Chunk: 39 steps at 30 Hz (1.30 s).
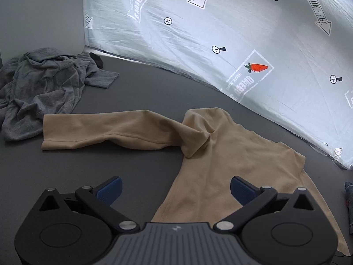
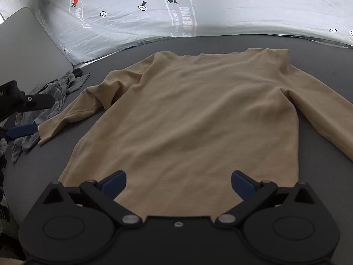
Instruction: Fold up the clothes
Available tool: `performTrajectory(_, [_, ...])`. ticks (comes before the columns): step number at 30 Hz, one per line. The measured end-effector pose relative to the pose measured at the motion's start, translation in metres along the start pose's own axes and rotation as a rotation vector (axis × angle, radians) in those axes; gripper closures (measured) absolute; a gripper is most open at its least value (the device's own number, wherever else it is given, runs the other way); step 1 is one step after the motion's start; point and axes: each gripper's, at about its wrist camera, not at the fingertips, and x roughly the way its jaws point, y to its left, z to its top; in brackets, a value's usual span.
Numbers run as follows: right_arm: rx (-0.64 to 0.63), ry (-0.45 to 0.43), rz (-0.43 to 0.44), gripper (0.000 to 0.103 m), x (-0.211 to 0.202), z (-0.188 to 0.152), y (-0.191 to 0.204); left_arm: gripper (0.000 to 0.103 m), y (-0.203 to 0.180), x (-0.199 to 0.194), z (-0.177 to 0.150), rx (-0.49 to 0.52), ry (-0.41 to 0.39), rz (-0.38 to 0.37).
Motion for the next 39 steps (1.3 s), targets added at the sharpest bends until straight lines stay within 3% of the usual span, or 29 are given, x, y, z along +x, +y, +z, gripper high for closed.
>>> performTrajectory(4, [-0.012, 0.035, -0.088, 0.000, 0.011, -0.024, 0.028, 0.000, 0.049, -0.014, 0.002, -0.019, -0.002, 0.085])
performTrajectory(8, [-0.145, 0.065, -0.263, 0.000, 0.024, -0.039, 0.065, 0.000, 0.093, -0.015, 0.021, 0.014, -0.021, 0.207])
performTrajectory(10, [-0.103, 0.055, -0.293, 0.000, 0.027, -0.039, 0.070, 0.002, 0.117, -0.006, 0.027, 0.036, -0.038, 0.253])
performTrajectory(11, [-0.073, 0.051, -0.307, 0.000, 0.029, -0.038, 0.071, 0.004, 0.127, 0.002, 0.032, 0.047, -0.032, 0.264])
performTrajectory(12, [-0.057, 0.047, -0.317, 0.000, 0.030, -0.038, 0.072, 0.014, 0.138, 0.011, 0.036, 0.059, -0.024, 0.275])
performTrajectory(13, [-0.049, 0.045, -0.324, 0.000, 0.031, -0.038, 0.073, 0.025, 0.148, 0.020, 0.041, 0.066, -0.012, 0.276])
performTrajectory(16, [-0.017, 0.047, -0.348, 0.000, 0.032, -0.037, 0.075, 0.036, 0.174, 0.051, 0.055, 0.061, 0.029, 0.254])
performTrajectory(23, [0.039, 0.056, -0.387, 0.000, 0.033, -0.035, 0.077, 0.033, 0.197, 0.111, 0.076, 0.023, 0.105, 0.191])
performTrajectory(27, [0.064, 0.061, -0.406, 0.000, 0.035, -0.033, 0.078, 0.037, 0.191, 0.120, 0.080, 0.059, 0.114, 0.203])
performTrajectory(29, [0.070, 0.057, -0.411, 0.000, 0.035, -0.034, 0.079, 0.047, 0.188, 0.121, 0.080, 0.070, 0.112, 0.205])
performTrajectory(30, [0.070, 0.056, -0.412, 0.000, 0.034, -0.035, 0.079, 0.057, 0.186, 0.121, 0.080, 0.075, 0.111, 0.206])
performTrajectory(31, [0.070, 0.055, -0.412, 0.000, 0.034, -0.035, 0.079, 0.073, 0.185, 0.120, 0.080, 0.072, 0.111, 0.211])
performTrajectory(34, [0.067, 0.057, -0.411, 0.000, 0.033, -0.035, 0.080, 0.099, 0.184, 0.117, 0.082, 0.059, 0.112, 0.227])
performTrajectory(39, [0.059, 0.052, -0.408, 0.000, 0.033, -0.036, 0.080, 0.100, 0.189, 0.098, 0.085, 0.050, 0.087, 0.236])
